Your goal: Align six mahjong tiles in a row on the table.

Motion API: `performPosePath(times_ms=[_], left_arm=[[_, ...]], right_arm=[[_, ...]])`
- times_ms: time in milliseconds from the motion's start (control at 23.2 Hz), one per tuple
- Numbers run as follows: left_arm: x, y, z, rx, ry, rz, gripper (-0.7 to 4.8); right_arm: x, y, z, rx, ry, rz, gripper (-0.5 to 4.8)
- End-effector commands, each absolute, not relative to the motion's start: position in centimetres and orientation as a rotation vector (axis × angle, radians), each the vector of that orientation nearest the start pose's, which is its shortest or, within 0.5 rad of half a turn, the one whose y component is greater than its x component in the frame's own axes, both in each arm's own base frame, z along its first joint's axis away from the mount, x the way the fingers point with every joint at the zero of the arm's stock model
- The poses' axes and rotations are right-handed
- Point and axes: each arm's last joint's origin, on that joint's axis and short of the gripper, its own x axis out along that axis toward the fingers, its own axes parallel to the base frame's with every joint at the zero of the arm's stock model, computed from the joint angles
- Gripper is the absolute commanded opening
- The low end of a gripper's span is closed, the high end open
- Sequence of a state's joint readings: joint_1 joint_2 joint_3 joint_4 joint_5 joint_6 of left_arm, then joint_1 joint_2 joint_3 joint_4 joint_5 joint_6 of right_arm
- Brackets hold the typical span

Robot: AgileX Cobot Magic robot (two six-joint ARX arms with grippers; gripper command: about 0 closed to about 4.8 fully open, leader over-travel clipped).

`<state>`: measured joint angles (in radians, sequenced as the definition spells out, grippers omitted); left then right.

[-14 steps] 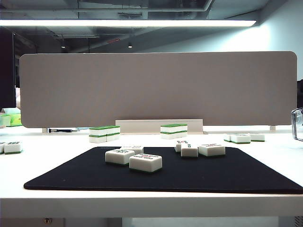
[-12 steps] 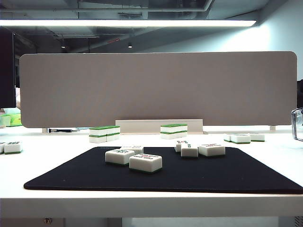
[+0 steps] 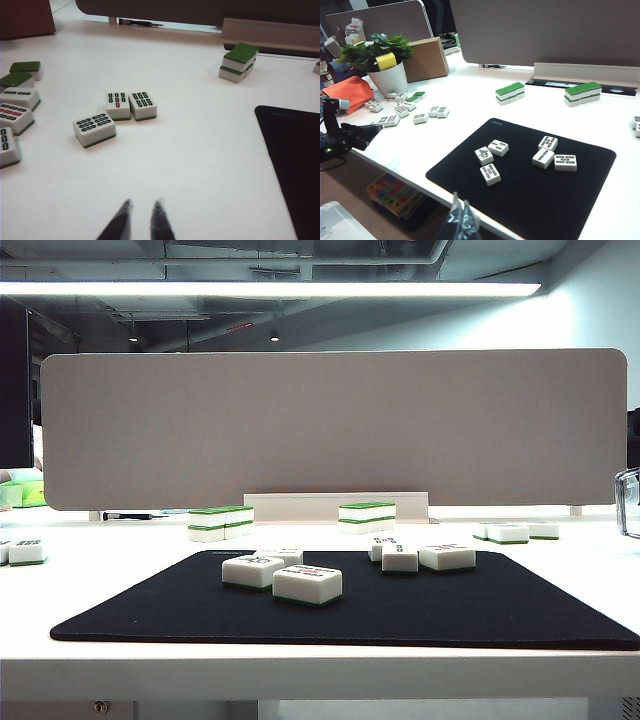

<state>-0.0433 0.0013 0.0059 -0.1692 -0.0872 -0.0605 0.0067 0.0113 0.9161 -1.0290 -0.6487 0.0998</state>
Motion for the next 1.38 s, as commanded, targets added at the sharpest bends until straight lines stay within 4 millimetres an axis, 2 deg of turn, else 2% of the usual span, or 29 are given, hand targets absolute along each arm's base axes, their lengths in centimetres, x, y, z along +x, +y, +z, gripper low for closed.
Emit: performPosePath(times_ms=[43, 172, 259, 690, 776, 991, 1379], left_arm=[[9.6, -0.2, 14.8, -0.049, 0.173, 0.044, 0.53], [9.6, -0.2, 14.8, -0.049, 0.173, 0.044, 0.53], [9.6, -0.2, 14.8, -0.049, 0.173, 0.044, 0.53], [9.6, -0.2, 14.8, -0.049, 0.173, 0.044, 0.53], [9.6, -0.2, 14.8, -0.049, 0.173, 0.044, 0.53], [9.6, -0.2, 14.8, -0.049, 0.173, 0.045, 0.53], [9.6, -0.2, 14.8, -0.049, 0.173, 0.045, 0.52]], right_arm=[[-5.3, 1.7, 32.6, 0.119, 0.119, 0.649, -0.01], [-4.7, 1.7, 33.1, 0.057, 0.025, 0.645, -0.01], [-3.1, 1.6, 33.6, 0.008, -0.115, 0.594, -0.01], [1.3, 1.4, 31.4, -0.008, -0.215, 0.522, -0.01], [2.7, 1.4, 30.1, -0.003, -0.217, 0.513, -0.01], [4.7, 1.3, 27.5, 0.032, -0.16, 0.45, -0.01], [7.6, 0.5, 22.4, 0.209, -0.025, 0.154, -0.01]])
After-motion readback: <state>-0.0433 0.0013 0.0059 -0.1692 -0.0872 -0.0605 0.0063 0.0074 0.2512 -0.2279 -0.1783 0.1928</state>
